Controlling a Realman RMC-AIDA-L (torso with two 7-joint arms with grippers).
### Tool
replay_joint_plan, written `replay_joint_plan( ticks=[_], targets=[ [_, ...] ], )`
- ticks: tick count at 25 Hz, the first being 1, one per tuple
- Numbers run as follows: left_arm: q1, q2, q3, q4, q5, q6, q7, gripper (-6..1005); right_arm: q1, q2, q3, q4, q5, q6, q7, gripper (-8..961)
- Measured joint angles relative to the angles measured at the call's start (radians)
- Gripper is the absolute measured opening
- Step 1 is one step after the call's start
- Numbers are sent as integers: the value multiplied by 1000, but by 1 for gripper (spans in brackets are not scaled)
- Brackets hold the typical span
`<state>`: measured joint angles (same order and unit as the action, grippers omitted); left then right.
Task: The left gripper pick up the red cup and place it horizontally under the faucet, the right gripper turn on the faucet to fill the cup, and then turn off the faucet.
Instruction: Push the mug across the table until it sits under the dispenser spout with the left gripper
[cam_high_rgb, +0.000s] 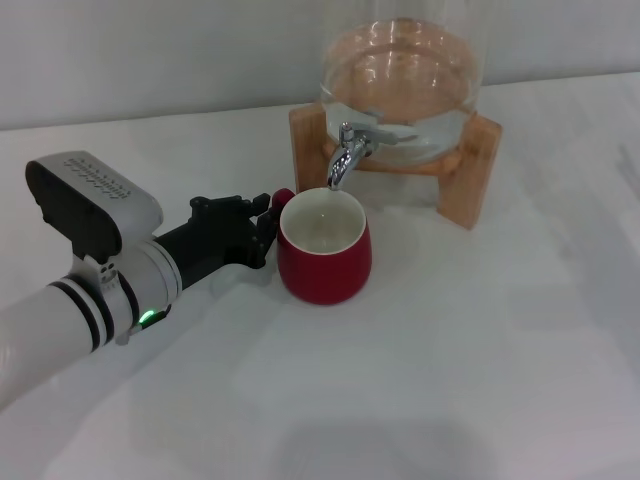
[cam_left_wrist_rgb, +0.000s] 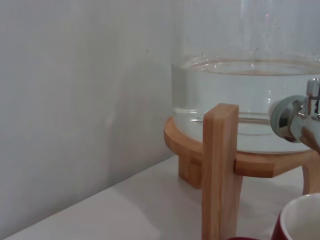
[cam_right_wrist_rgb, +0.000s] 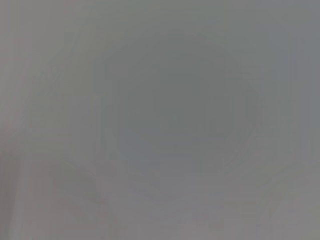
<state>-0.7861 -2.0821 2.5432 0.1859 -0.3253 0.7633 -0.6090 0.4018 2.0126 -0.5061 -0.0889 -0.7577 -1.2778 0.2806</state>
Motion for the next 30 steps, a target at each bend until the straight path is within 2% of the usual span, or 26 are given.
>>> replay_joint_plan(
  ticks=[25,30],
  targets=[
    [19,-2,-1,3,2,-1,2,202,-6,2,-11,0,0,-2,1,876],
    [23,-1,-4,1,-3,-1,-2,240,-3,2,-11,0,0,-2,2,876]
  ],
)
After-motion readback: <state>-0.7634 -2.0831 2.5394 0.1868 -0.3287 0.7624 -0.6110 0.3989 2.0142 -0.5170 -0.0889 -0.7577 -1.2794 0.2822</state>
